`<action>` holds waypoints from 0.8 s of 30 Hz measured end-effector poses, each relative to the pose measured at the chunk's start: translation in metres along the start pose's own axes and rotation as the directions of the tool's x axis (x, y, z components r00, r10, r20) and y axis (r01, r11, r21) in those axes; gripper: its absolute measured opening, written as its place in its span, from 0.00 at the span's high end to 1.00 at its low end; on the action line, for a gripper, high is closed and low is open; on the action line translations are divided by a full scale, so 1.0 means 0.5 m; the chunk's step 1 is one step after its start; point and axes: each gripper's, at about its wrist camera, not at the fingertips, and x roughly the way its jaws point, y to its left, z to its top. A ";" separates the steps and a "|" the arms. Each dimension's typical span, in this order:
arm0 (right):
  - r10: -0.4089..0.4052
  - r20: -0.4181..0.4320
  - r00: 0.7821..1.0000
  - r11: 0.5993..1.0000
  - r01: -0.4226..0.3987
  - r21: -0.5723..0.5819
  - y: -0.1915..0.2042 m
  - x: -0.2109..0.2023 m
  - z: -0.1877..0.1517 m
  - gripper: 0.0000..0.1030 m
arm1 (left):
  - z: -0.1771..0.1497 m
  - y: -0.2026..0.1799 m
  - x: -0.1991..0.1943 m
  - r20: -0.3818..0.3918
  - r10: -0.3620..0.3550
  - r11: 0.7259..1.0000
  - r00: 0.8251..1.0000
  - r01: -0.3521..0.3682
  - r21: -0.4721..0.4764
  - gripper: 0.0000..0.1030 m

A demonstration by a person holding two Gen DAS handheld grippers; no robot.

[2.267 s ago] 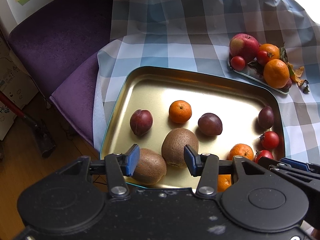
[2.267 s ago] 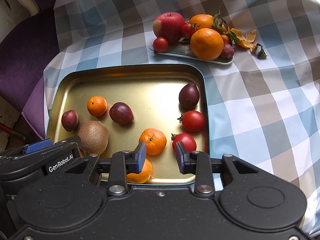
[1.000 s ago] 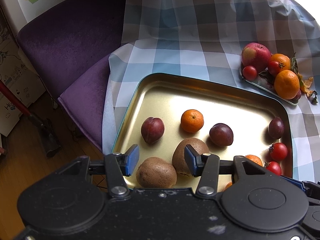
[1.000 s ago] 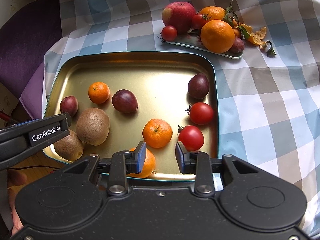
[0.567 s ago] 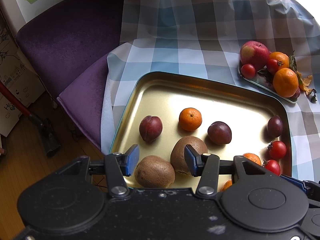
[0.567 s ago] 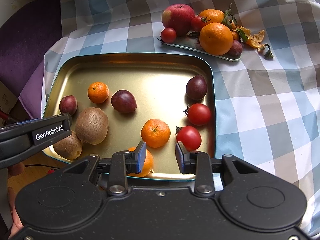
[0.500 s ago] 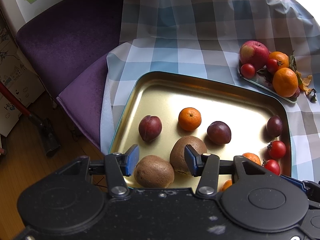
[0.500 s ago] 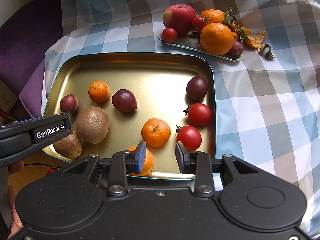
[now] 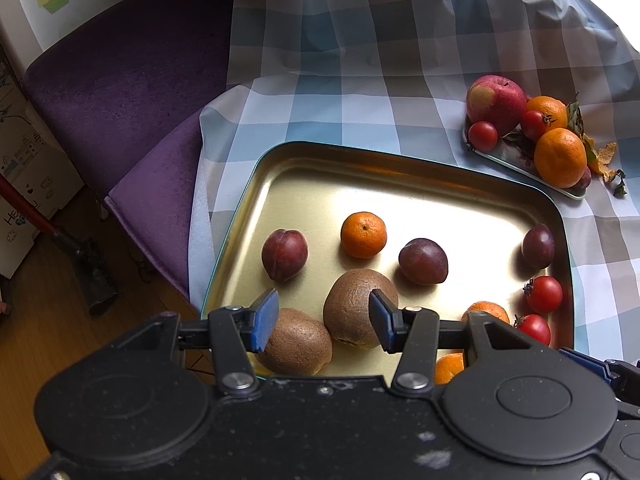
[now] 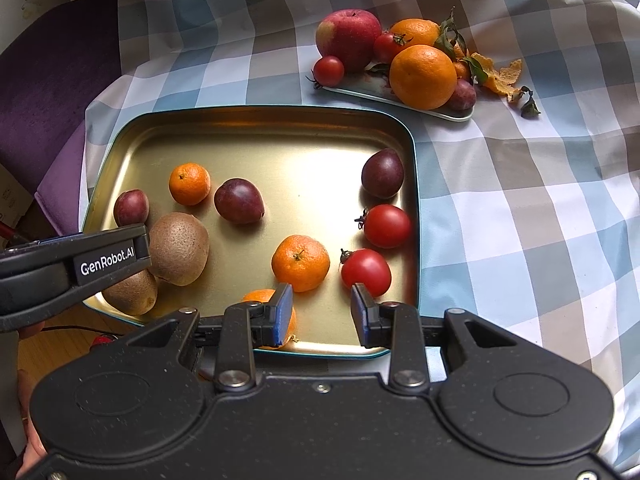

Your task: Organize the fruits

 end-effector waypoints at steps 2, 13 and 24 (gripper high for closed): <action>-0.003 0.000 1.000 1.000 0.003 0.002 -0.003 -0.001 -0.001 0.60 | 0.000 -0.005 0.000 -0.001 -0.001 1.000 1.000 0.001 0.004 0.50; -0.001 -0.009 1.000 1.000 0.001 0.017 -0.018 0.002 -0.004 0.60 | 0.000 -0.023 0.005 -0.007 0.001 1.000 1.000 -0.001 0.020 0.50; -0.002 -0.019 1.000 1.000 0.003 0.020 -0.021 0.011 -0.005 0.60 | 0.000 -0.024 0.002 -0.006 -0.010 1.000 1.000 0.010 0.018 0.50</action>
